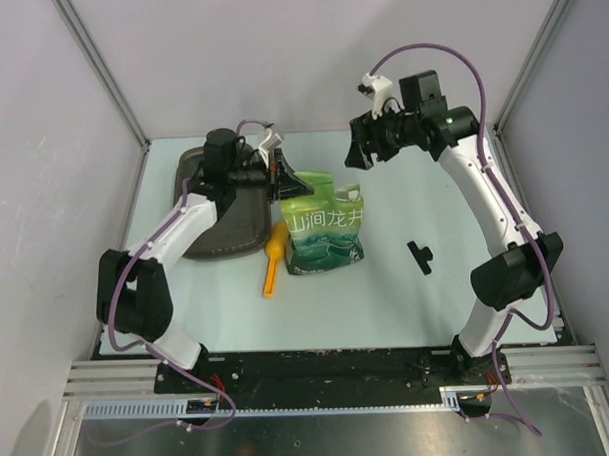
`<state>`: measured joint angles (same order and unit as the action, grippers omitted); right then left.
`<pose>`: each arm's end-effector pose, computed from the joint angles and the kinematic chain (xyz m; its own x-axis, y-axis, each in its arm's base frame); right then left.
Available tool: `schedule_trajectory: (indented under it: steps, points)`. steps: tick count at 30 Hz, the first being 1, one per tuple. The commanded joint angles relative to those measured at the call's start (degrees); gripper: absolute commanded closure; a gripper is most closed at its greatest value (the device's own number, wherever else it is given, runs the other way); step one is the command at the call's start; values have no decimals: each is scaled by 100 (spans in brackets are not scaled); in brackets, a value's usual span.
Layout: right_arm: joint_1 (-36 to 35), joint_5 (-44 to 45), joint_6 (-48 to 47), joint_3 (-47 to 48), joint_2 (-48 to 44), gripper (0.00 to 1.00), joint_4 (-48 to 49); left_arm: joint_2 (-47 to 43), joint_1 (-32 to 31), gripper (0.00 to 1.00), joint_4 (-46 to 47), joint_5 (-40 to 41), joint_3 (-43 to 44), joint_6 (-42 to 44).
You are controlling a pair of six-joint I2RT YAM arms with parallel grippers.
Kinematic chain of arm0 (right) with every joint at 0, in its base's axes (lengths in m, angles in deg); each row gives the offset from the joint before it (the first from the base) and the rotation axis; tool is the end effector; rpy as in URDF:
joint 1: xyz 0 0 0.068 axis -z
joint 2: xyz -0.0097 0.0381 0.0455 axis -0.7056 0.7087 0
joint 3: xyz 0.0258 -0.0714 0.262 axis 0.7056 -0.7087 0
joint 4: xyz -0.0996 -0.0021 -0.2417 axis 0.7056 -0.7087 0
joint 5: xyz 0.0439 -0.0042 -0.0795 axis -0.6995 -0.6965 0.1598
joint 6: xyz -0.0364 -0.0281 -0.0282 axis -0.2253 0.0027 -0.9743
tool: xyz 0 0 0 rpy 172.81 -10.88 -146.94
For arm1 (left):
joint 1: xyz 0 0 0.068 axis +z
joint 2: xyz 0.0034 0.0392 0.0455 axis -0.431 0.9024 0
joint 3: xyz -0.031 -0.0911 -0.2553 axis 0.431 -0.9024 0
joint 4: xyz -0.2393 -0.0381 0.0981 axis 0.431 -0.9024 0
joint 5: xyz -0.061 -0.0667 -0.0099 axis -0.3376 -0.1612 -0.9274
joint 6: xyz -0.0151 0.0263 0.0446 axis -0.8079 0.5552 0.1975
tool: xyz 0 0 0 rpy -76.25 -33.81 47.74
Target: Fill the litter box with clean litter
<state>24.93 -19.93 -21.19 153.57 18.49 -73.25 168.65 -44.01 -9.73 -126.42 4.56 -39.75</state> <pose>0.3493 0.1451 0.4286 -0.4542 -0.3171 -0.8326 -0.7467 0.6452 0.1617 0.3403 -0.1487 0.3227 -0.3123 0.0823 -0.9464 0.9490 0.0722 -0.3069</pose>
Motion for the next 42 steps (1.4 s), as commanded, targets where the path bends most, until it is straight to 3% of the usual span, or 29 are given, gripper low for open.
schedule_trajectory:
  steps: [1, 17, 26, 32, 42]
  points:
    - [-291, 731, 504, -687, -480, 25, -415, -674, -173, 100, 234, 219, -278, 158]
    - [-739, 1442, 855, -1181, -385, 22, -583, -1088, -305, 100, 322, 387, -648, 140]
    - [-1196, 3470, 1689, -1040, -7, 8, -503, -1263, -376, 100, 401, 554, -789, 87]
    - [-1372, 4551, 1708, -1181, -59, 8, -644, -1351, -411, 100, 480, 686, -885, -9]
    - [-898, 4923, 1321, -1681, -490, 10, -767, -1404, -437, 100, 533, 730, -938, -45]
